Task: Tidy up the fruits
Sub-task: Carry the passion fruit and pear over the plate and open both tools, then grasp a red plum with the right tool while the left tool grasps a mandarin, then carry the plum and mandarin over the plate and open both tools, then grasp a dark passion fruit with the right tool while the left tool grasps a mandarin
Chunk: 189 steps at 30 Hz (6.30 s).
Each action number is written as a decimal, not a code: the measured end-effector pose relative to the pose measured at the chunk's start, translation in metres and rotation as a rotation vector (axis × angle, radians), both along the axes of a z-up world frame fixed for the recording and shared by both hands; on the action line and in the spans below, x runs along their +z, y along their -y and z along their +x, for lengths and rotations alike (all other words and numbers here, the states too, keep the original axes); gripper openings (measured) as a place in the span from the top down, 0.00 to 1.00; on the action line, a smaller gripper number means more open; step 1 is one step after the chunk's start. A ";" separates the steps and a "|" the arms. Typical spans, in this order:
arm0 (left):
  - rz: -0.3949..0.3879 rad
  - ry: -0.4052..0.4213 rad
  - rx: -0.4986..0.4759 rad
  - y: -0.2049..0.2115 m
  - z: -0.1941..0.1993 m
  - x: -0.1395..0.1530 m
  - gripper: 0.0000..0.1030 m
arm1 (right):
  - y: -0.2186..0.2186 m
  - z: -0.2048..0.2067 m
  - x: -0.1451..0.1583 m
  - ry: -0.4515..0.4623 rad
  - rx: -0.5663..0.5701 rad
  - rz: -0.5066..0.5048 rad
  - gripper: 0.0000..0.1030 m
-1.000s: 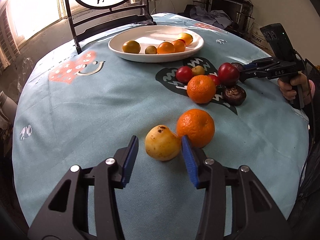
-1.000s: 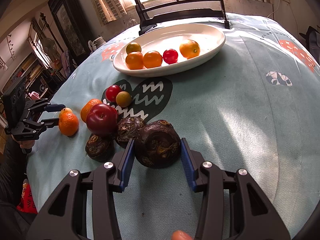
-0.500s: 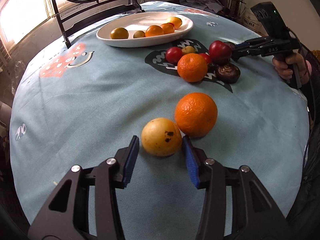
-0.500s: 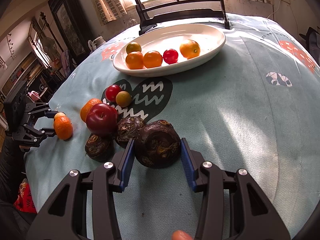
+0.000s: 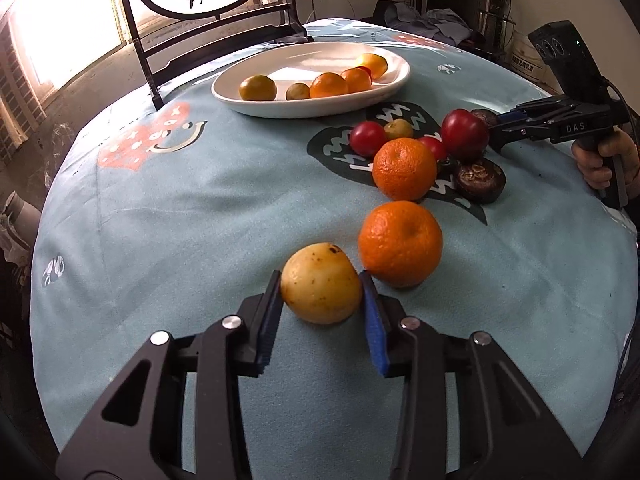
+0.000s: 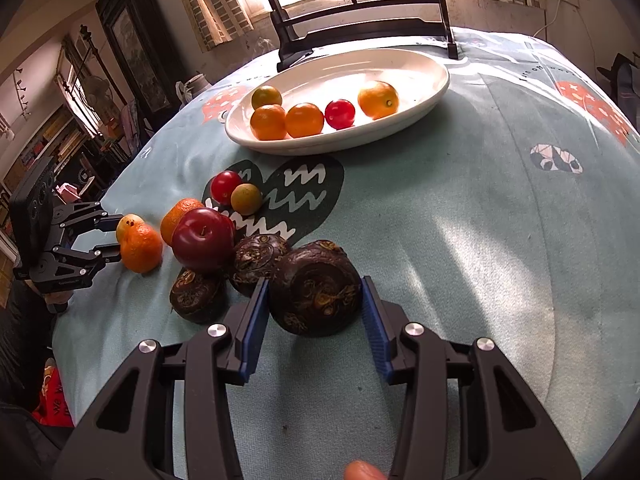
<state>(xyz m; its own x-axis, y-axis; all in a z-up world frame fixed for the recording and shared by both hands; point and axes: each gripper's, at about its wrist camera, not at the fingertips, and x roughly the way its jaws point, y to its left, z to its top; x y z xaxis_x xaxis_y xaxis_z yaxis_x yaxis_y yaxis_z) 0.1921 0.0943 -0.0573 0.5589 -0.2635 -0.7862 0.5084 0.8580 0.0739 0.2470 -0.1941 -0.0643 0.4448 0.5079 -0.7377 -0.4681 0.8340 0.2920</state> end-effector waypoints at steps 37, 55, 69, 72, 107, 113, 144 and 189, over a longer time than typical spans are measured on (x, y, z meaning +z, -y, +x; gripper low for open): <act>-0.096 0.150 0.381 0.058 0.126 0.087 0.03 | -0.043 0.079 0.075 0.252 -0.047 0.096 0.37; -0.194 0.161 0.471 0.028 0.007 0.036 0.02 | -0.072 -0.006 0.035 0.192 0.119 0.002 0.36; -0.200 0.151 0.514 0.020 0.010 0.035 0.02 | -0.082 -0.005 0.019 0.151 0.150 -0.068 0.44; -0.189 0.150 0.511 0.022 0.011 0.034 0.02 | -0.083 -0.005 0.017 0.149 0.150 -0.078 0.47; -0.078 -0.063 0.160 0.052 0.016 -0.009 0.53 | -0.049 0.011 0.024 0.094 0.026 0.051 0.61; -0.093 -0.055 0.169 0.049 0.015 -0.006 0.55 | -0.047 0.009 0.027 0.104 0.025 0.062 0.61; -0.129 -0.041 0.390 0.097 0.243 0.032 0.54 | -0.049 0.168 0.028 0.147 -0.132 0.073 0.51; -0.221 0.076 0.669 0.017 0.043 0.023 0.08 | -0.086 -0.029 0.001 0.022 0.269 -0.100 0.40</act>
